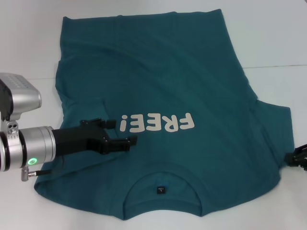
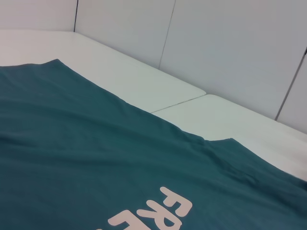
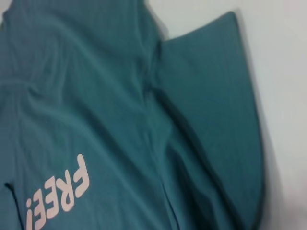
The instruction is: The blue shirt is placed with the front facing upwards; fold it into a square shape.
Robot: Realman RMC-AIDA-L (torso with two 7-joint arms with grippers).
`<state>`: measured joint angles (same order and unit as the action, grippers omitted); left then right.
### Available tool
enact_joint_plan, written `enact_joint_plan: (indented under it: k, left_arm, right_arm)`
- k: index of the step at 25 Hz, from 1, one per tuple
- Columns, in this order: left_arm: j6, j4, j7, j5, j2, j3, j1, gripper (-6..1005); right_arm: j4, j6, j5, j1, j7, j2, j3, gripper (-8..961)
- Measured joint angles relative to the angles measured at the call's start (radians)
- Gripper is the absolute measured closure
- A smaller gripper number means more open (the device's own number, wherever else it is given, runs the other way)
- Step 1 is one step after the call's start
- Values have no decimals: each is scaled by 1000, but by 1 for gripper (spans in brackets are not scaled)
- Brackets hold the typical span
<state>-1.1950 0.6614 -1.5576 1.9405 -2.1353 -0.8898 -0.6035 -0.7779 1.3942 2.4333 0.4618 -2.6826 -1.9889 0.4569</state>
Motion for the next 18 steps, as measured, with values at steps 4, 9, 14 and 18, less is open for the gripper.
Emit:
enact_joint_plan:
  k: [4, 9, 14, 18]
  left_arm:
    - [0, 1, 0, 0, 0, 0, 0, 95]
    - [0, 1, -4, 0, 2, 0, 0, 95]
    - [0, 1, -7, 0, 3, 1, 1, 94]
    - [-3, -1, -8, 0, 4, 2, 1, 94]
  right_arm:
    - [0, 3, -5, -1, 15, 3, 2, 730]
    - [-4, 4, -6, 3, 21, 5, 3, 841]
    - [-3, 39, -11, 7, 27, 22, 4, 945]
    - [-44, 111, 2, -3, -3, 36, 9, 953]
